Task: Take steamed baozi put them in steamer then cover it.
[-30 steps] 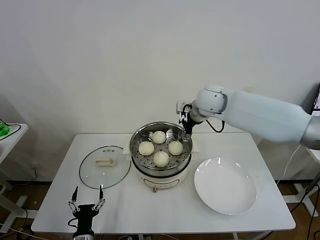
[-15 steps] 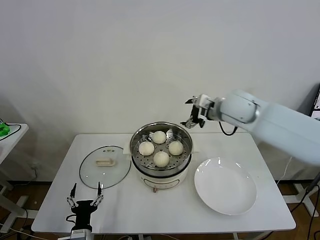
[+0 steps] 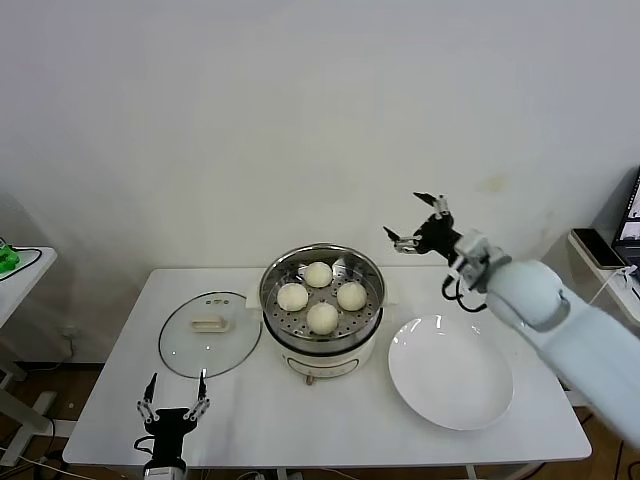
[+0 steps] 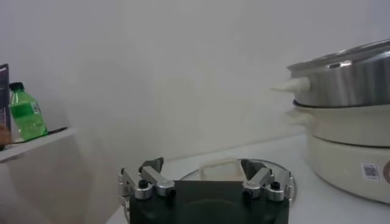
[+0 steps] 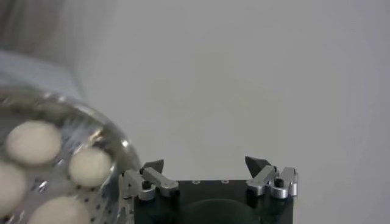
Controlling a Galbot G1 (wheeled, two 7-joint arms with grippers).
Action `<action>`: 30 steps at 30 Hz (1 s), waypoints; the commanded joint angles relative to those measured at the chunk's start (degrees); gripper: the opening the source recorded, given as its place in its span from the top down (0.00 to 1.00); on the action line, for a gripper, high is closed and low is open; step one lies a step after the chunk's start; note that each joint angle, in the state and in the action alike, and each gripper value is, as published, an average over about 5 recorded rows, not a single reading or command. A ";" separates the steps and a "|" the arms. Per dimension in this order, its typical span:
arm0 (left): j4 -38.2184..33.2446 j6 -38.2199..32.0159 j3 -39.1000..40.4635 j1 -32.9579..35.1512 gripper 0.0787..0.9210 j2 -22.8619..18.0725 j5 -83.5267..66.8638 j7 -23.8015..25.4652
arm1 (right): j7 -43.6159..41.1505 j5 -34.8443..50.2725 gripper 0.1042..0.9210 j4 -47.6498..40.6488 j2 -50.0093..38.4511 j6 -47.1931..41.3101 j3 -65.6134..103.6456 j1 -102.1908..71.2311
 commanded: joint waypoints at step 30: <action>17.44 4.20 3.79 -17.50 0.12 13.20 43.12 -2.96 | -22.25 -0.13 0.12 -1.97 39.67 30.87 51.70 -56.67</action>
